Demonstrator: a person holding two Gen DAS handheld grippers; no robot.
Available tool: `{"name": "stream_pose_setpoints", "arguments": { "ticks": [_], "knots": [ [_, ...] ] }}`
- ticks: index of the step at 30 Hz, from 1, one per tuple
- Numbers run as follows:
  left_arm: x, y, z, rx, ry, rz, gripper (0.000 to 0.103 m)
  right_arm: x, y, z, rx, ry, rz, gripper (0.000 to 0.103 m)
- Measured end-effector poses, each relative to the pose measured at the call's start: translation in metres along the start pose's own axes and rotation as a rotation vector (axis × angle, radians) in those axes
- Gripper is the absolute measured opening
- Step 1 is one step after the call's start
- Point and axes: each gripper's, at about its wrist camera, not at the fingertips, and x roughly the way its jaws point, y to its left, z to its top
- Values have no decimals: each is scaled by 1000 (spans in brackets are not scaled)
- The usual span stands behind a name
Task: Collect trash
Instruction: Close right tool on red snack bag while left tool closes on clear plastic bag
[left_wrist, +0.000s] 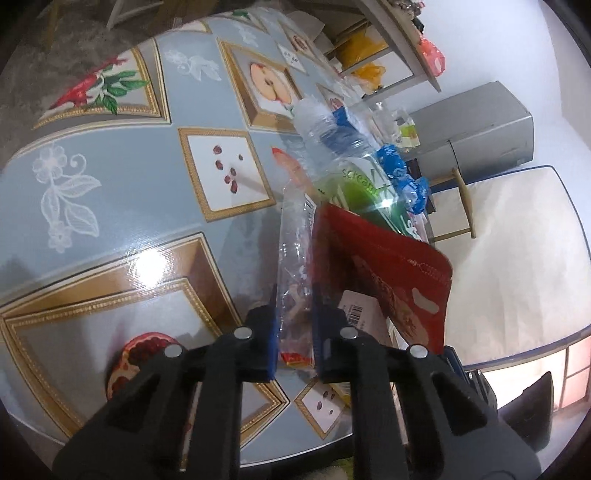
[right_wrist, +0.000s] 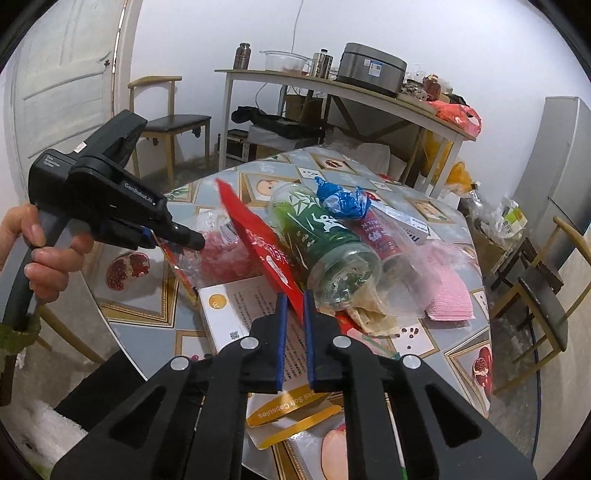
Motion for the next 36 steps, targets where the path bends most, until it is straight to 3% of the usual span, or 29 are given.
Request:
{"name": "stream_pose_setpoints", "arguments": {
  "ticks": [9,12,22,26,36],
  "knots": [
    [-39,-9,-8,28,-131,-14,7,-17,-2,-2,-55,-48,-50,5],
    [-43,-9,-10,29,-137,-22,4,-13,-4,-2,-91,-16,-45,7],
    [-49,-7,-20,51,-158,-3,4,-2,14,-8,-262,11,-176,11],
    [-60,-13,-24,75,-190,9,3,-11,19,-9,-296,-31,-210,5],
    [-99,-34,-35,128,-294,8,3,-57,15,-8,-306,-162,-236,3]
  ]
}}
